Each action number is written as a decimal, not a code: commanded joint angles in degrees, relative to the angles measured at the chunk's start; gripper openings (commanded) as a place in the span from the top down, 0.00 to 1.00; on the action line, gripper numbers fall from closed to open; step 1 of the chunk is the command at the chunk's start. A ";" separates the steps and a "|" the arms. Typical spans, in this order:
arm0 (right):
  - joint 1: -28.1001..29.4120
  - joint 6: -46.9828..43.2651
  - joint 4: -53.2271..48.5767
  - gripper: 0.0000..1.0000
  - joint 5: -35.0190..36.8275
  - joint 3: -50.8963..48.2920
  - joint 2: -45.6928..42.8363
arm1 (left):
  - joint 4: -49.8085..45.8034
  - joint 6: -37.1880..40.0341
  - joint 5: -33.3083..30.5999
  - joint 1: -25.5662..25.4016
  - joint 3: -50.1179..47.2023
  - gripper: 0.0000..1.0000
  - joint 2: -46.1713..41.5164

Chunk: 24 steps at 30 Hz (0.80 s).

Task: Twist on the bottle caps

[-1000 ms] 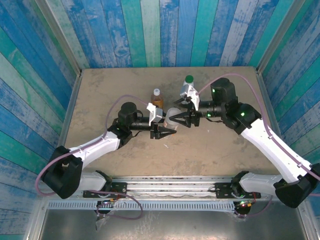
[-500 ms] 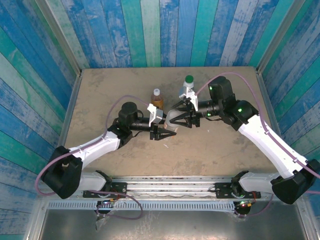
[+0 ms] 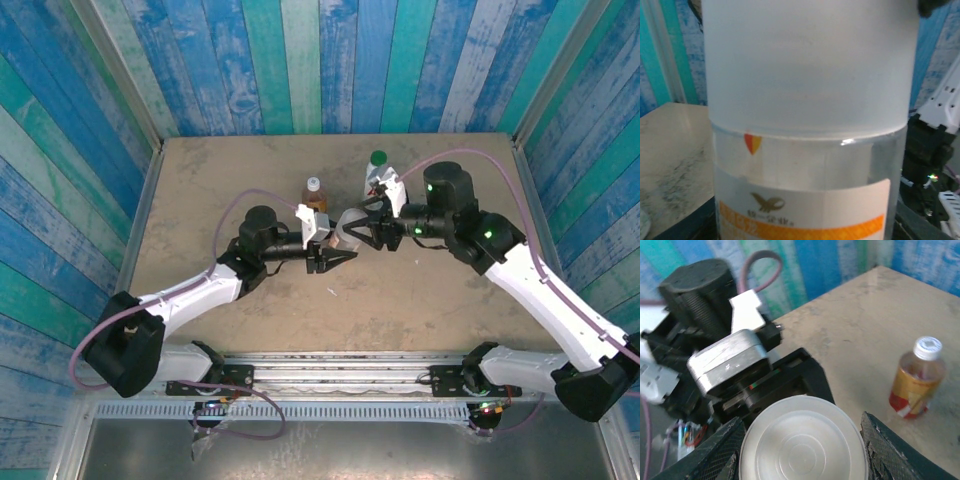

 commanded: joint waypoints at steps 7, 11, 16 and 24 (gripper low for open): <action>10.10 21.40 -6.55 0.63 24.73 0.19 1.90 | 2.20 4.42 -14.23 -0.43 3.97 0.42 3.09; 9.98 18.38 -7.50 0.53 25.41 2.36 2.12 | 3.51 3.72 -15.02 -0.40 1.44 0.42 1.43; 9.02 9.87 -6.44 0.23 21.78 5.08 1.43 | 4.98 2.12 -13.43 -0.39 -0.85 0.41 0.35; 9.02 5.45 -6.83 0.12 19.81 7.11 2.55 | 5.79 0.99 -10.52 -0.40 -2.17 0.41 -0.02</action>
